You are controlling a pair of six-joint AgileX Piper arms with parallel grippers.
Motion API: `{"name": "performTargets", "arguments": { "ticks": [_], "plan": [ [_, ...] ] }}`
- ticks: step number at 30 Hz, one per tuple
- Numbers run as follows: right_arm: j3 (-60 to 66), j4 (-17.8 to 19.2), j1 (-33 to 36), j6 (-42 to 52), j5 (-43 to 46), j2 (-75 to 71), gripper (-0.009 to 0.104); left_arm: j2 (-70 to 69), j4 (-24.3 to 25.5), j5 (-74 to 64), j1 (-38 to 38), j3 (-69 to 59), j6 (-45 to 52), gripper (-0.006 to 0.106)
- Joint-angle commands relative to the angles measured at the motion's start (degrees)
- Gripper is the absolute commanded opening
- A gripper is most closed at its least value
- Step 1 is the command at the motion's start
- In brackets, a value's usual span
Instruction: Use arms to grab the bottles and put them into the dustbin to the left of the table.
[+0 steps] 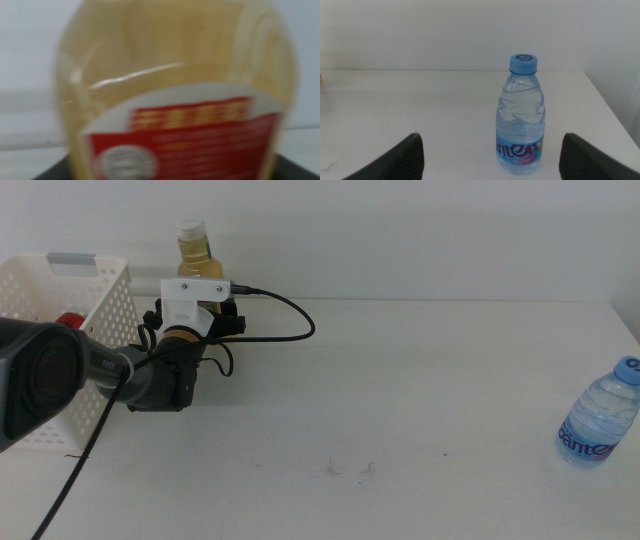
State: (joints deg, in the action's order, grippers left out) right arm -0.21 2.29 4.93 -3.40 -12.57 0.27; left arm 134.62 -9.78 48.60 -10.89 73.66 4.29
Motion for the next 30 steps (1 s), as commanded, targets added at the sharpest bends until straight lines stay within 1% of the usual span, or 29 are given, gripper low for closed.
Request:
{"name": "performTargets", "arguments": {
  "ticks": [1,5,8,10,11,12,17,21,23,26,28,30],
  "plan": [
    [0.2,0.6,-0.4,0.4,0.6,-0.3,0.086,0.1,-0.9,2.6,0.2,0.3,0.0,0.075],
    [0.2,0.6,-0.4,0.4,0.6,-0.3,0.086,-2.4,1.8,2.7,-0.2,-0.9,0.4,0.041],
    [0.2,0.6,-0.4,0.4,0.6,-0.3,0.086,-8.1,3.7,2.9,-0.4,-6.3,1.9,0.016],
    [0.2,0.6,-0.4,0.4,0.6,-0.3,0.086,-13.2,3.4,2.9,-1.1,-11.6,1.9,0.004],
    [0.2,0.6,-0.4,0.4,0.6,-0.3,0.086,-15.2,3.0,2.9,-1.3,-14.3,1.9,0.000],
    [0.2,0.6,-0.4,0.4,0.6,-0.3,0.086,-17.9,2.2,2.9,-1.8,-17.1,1.8,-0.002],
    [0.2,0.6,-0.4,0.4,0.6,-0.3,0.086,-31.2,1.5,0.6,-4.5,-29.2,1.8,-0.002],
    [0.2,0.6,-0.4,0.4,0.6,-0.3,0.086,-43.3,0.3,-8.3,-7.7,-36.8,1.8,-0.002],
    [0.2,0.6,-0.4,0.4,0.6,-0.3,0.086,-49.5,-1.3,-17.7,-9.2,-38.2,1.8,-0.002],
    [0.2,0.6,-0.4,0.4,0.6,-0.3,0.086,-59.1,-4.1,-36.2,-9.5,-36.6,1.6,-0.002],
    [0.2,0.6,-0.4,0.4,0.6,-0.3,0.086,-63.6,-4.8,-50.5,-8.1,-32.5,1.2,-0.002],
    [0.2,0.6,-0.4,0.4,0.6,-0.3,0.086,-65.4,-4.7,-64.6,-5.8,-25.7,1.8,-0.002]
  ]
}}
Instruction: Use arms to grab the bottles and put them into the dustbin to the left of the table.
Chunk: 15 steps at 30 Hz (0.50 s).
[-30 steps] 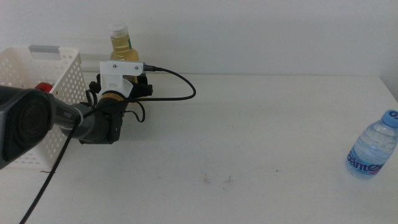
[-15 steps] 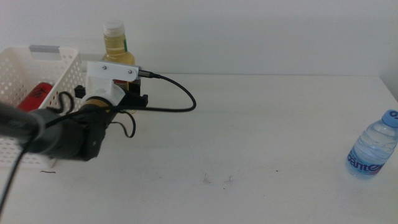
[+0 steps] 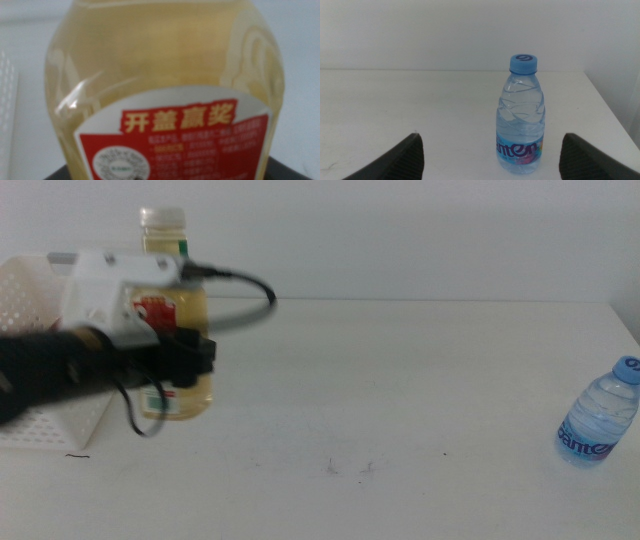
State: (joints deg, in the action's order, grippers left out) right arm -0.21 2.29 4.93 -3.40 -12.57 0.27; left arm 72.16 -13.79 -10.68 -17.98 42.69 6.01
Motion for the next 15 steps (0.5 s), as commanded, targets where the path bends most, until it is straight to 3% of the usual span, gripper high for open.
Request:
{"name": "performTargets", "arguments": {
  "ticks": [1,4,15],
  "plan": [
    [0.2,0.6,-0.4,0.4,0.6,-0.3,0.086,-3.2,0.0,-13.0,2.8,9.3,0.9,-0.002],
    [0.2,0.6,-0.4,0.4,0.6,-0.3,0.086,-1.8,0.3,-30.3,8.2,19.4,5.8,-0.002],
    [0.2,0.6,-0.4,0.4,0.6,-0.3,0.086,18.2,0.2,-59.3,32.0,49.1,20.7,-0.002]
  ]
}}
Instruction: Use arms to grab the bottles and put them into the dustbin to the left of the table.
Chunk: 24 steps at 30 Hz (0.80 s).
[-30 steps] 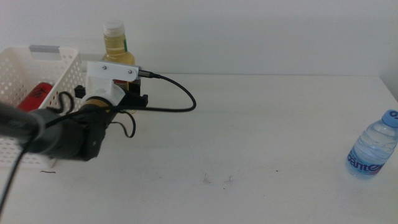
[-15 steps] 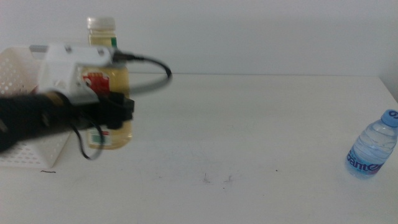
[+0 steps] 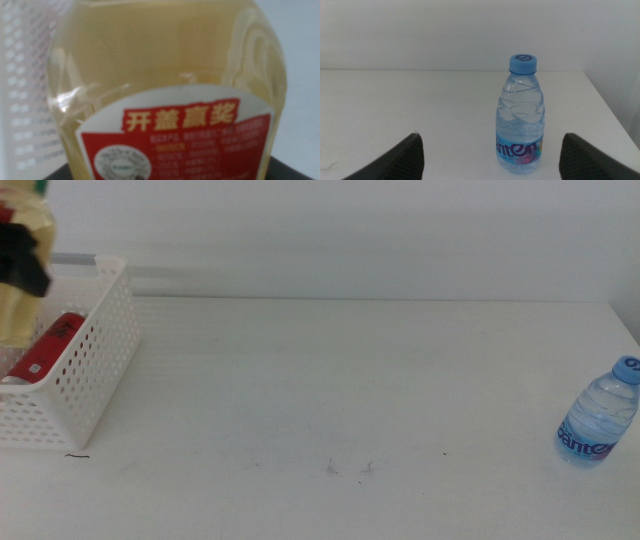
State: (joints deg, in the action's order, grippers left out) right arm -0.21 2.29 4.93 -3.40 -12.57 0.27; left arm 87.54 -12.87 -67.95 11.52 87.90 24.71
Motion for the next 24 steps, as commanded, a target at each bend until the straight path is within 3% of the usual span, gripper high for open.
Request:
{"name": "performTargets", "arguments": {
  "ticks": [1,8,18,21,24],
  "plan": [
    [0.2,0.6,-0.4,0.4,0.6,-0.3,0.086,5.3,-0.6,-2.0,3.7,6.2,2.4,-0.002],
    [0.2,0.6,-0.4,0.4,0.6,-0.3,0.086,15.7,0.3,-2.0,5.7,11.1,3.9,-0.002],
    [0.2,0.5,-0.4,0.4,0.6,-0.3,0.086,23.8,-3.5,-0.5,5.6,11.0,5.4,0.001],
    [0.2,0.5,-0.4,0.4,0.6,-0.3,0.086,25.4,-3.5,0.6,5.6,11.0,6.5,0.011],
    [0.2,0.5,-0.4,0.4,0.6,-0.3,0.086,27.1,-3.7,1.8,5.3,11.0,7.6,0.036]
  ]
}}
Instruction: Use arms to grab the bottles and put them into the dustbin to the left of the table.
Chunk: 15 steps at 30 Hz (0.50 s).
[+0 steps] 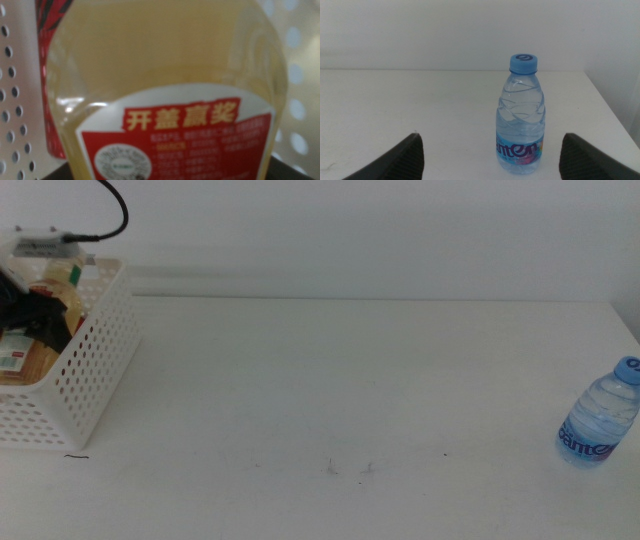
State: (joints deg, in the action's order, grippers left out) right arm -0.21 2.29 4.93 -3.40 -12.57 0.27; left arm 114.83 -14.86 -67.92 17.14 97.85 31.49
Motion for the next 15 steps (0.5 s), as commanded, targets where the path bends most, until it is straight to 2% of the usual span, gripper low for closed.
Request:
{"name": "performTargets", "arguments": {
  "ticks": [1,6,12,15],
  "plan": [
    [0.2,0.5,-0.4,0.4,0.6,-0.3,0.086,0.2,-1.7,2.2,-0.4,1.1,1.9,0.047],
    [0.2,0.5,-0.4,0.4,0.6,-0.3,0.086,0.3,-2.4,2.2,-0.8,1.1,2.6,0.093],
    [0.2,0.5,-0.4,0.4,0.6,-0.3,0.086,-6.5,-7.2,-0.6,-0.8,1.1,1.5,0.094],
    [0.2,0.5,-0.4,0.4,0.6,-0.3,0.086,-12.2,-11.8,-2.0,-1.3,1.1,1.2,0.094]
  ]
}}
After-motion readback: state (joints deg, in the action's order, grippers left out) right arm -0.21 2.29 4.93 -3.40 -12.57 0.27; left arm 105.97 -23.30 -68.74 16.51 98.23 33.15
